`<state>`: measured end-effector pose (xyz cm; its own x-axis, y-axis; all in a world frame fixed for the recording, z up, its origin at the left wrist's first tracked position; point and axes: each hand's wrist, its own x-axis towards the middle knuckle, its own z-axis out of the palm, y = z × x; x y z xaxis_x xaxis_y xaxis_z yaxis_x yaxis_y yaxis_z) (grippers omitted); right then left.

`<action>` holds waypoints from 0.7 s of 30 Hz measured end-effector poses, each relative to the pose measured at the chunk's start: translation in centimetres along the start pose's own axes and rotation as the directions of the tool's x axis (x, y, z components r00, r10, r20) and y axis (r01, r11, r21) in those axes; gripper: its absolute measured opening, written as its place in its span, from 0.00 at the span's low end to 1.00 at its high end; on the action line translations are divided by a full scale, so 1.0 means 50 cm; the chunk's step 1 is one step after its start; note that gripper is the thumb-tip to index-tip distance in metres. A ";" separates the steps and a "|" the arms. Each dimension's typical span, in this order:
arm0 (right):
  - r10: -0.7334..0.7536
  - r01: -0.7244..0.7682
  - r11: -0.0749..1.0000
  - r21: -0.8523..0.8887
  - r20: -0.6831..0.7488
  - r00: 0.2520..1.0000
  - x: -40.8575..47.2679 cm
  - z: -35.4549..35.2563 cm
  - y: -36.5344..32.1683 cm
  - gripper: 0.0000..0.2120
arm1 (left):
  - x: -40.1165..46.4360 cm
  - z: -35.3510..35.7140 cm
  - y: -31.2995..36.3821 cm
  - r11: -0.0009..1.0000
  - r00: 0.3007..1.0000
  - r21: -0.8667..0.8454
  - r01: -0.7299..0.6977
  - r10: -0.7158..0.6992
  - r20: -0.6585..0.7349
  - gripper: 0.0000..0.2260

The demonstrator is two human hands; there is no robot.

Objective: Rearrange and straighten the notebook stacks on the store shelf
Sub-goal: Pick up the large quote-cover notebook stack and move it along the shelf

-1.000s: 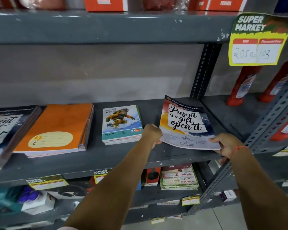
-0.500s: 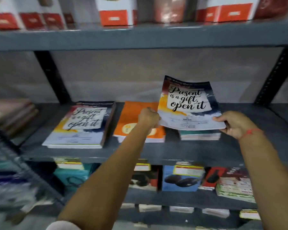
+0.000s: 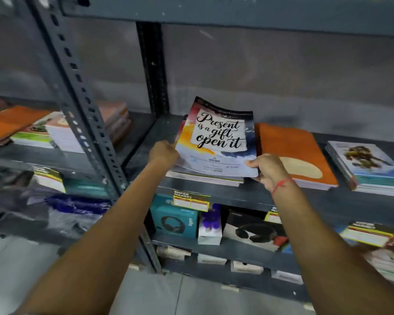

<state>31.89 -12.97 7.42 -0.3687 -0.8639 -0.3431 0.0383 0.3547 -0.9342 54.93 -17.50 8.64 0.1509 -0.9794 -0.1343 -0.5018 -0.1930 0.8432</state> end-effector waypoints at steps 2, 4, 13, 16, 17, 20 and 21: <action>-0.011 0.008 0.999 -0.038 -0.066 0.998 0.006 0.025 0.011 0.15 | 0.021 -0.006 -0.027 0.999 0.999 0.036 -0.032 0.031 0.013 0.04; -0.032 0.019 0.994 -0.110 -0.115 0.993 0.008 0.038 0.024 0.16 | 0.023 -0.002 -0.043 0.995 0.998 0.080 -0.052 0.049 0.034 0.04; -0.226 0.176 0.916 -0.360 -0.103 0.969 0.006 0.045 0.081 0.24 | 0.049 -0.003 -0.111 0.972 0.995 -0.234 0.006 0.018 0.100 0.21; -0.162 0.161 0.985 -0.068 -0.019 0.987 0.032 0.053 0.076 0.22 | 0.075 -0.002 -0.112 0.921 0.987 -0.385 0.065 -0.002 0.163 0.19; -0.136 0.135 0.990 0.028 0.019 0.991 0.040 0.052 0.073 0.18 | 0.085 -0.002 -0.111 0.907 0.978 -0.407 0.109 -0.025 0.205 0.24; -0.138 0.127 0.980 0.154 0.064 0.988 0.079 0.048 0.070 0.18 | 0.119 0.005 -0.098 0.894 0.958 -0.426 0.138 -0.011 0.287 0.32; -0.126 0.112 0.980 0.168 0.078 0.989 0.091 0.048 0.068 0.22 | 0.130 0.010 -0.094 0.897 0.954 -0.421 0.134 -0.003 0.299 0.32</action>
<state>32.60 -16.56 2.43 -0.2974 -0.9268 -0.2293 0.1521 0.1912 -0.9697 57.85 -22.98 3.53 -0.1092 -0.9520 -0.2860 -0.0710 -0.2795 0.9575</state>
